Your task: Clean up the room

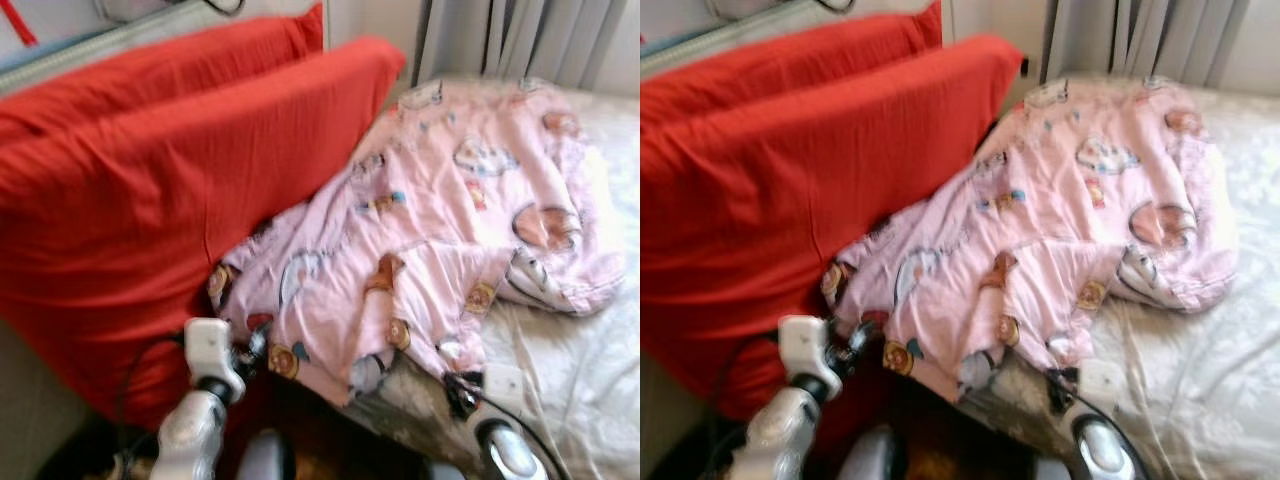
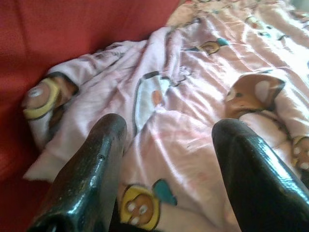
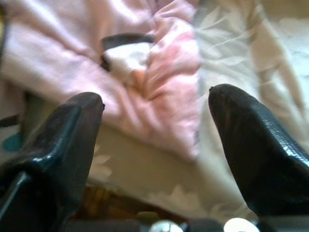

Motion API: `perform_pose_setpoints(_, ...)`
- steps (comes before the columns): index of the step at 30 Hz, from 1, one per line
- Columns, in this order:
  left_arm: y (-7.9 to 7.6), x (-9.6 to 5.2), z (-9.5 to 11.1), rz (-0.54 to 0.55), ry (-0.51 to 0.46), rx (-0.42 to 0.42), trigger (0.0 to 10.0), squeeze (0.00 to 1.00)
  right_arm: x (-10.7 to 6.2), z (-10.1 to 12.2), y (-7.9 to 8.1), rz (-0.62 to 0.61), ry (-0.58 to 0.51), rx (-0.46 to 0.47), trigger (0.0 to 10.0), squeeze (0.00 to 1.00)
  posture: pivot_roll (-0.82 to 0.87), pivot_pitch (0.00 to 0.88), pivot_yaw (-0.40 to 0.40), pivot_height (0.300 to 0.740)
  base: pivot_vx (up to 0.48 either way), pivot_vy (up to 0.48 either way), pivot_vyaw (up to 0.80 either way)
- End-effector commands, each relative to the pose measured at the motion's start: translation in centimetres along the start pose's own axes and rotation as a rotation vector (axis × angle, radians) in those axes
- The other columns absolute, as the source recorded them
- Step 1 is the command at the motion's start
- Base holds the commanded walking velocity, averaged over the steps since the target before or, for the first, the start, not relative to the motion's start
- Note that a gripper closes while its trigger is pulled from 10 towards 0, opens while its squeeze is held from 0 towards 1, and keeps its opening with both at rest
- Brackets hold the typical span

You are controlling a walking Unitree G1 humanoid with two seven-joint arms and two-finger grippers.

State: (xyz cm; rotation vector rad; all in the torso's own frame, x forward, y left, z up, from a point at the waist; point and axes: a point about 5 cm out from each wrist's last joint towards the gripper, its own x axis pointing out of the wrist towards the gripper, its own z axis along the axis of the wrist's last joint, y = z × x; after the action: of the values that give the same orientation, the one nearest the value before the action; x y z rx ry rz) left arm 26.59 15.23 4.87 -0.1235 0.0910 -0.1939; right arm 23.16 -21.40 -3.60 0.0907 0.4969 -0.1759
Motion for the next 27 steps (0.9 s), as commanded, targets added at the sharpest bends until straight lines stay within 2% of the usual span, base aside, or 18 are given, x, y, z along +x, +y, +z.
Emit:
perform_pose_setpoints(1, 1.08, -0.31, 0.12, 0.025, 0.011, 0.024, 10.0, 0.00, 0.23, 0.28, 0.94, 0.018, -0.010, 0.007, 10.0, 0.00, 0.07, 0.081, 0.050, 0.611, 0.307, 0.000, 0.00)
perform_pose_setpoints(12, 1.11, -0.38, 0.10, 0.023, 0.014, 0.027, 10.0, 0.00, 0.27, 0.14, 0.68, -0.003, 0.001, 0.002, 10.0, 0.00, 0.07, 0.085, 0.054, 0.611, 0.292, 0.000, 0.00)
perform_pose_setpoints(19, 1.34, -0.54, 0.21, 0.025, 0.015, 0.031, 10.0, 0.00, 0.66, 0.40, 0.80, 0.000, 0.024, -0.004, 10.0, 0.00, 0.08, 0.091, 0.063, 0.611, 0.000, 0.000, 0.00)
perform_pose_setpoints(20, 1.38, -0.56, 0.25, 0.025, 0.015, 0.032, 10.0, 0.00, 0.78, 0.49, 0.84, 0.000, 0.030, -0.004, 10.0, 1.00, 0.09, 0.093, 0.065, 0.611, 0.000, 0.000, 0.00)
perform_pose_setpoints(27, 1.62, -0.85, 0.24, 0.022, 0.025, 0.045, 10.0, 0.00, 1.13, 0.55, 0.79, -0.009, 0.077, -0.008, 10.0, 1.00, 0.11, 0.098, 0.072, 0.611, 0.000, 0.000, 0.00)
